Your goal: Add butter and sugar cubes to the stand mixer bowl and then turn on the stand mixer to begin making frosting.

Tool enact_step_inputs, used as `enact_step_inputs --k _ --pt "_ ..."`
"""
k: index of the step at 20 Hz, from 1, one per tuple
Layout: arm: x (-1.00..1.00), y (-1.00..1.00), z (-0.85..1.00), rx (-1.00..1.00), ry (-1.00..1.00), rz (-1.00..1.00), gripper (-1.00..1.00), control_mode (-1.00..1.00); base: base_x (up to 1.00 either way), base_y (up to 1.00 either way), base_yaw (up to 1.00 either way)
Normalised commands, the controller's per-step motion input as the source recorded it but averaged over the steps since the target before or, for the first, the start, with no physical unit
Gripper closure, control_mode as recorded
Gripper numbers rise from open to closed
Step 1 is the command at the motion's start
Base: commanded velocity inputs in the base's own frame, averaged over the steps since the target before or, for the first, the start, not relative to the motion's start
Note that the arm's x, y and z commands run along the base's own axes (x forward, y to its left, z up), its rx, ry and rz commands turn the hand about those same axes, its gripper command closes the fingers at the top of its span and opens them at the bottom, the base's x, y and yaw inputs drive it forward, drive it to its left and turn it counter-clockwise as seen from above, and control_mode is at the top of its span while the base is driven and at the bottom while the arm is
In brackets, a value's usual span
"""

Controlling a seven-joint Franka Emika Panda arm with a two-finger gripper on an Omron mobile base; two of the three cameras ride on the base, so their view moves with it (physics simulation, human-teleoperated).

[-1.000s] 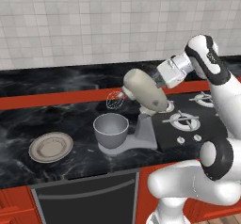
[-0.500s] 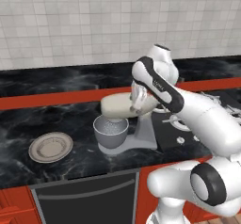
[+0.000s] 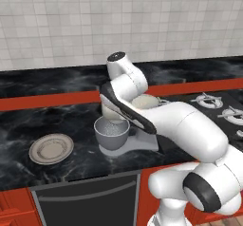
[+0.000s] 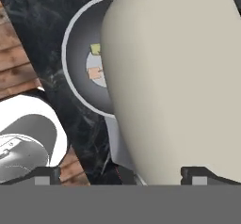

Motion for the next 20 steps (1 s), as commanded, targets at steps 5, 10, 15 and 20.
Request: enact_step_inputs --k 5,10,15,20 --pt "-0.04 0.31 -0.80 -0.34 0.25 -0.04 -1.00 -1.00 0.00 0.00 0.00" --pt "-0.38 0.06 -0.32 -0.07 -0.01 0.00 -1.00 -1.00 0.00 0.00 0.00" --pt "-0.76 0.01 -0.01 0.01 -0.24 0.00 -1.00 -1.00 0.00 0.00 0.00" --pt "-0.41 -0.05 0.41 0.10 -0.32 -0.13 -1.00 -1.00 0.00 0.00 0.00"
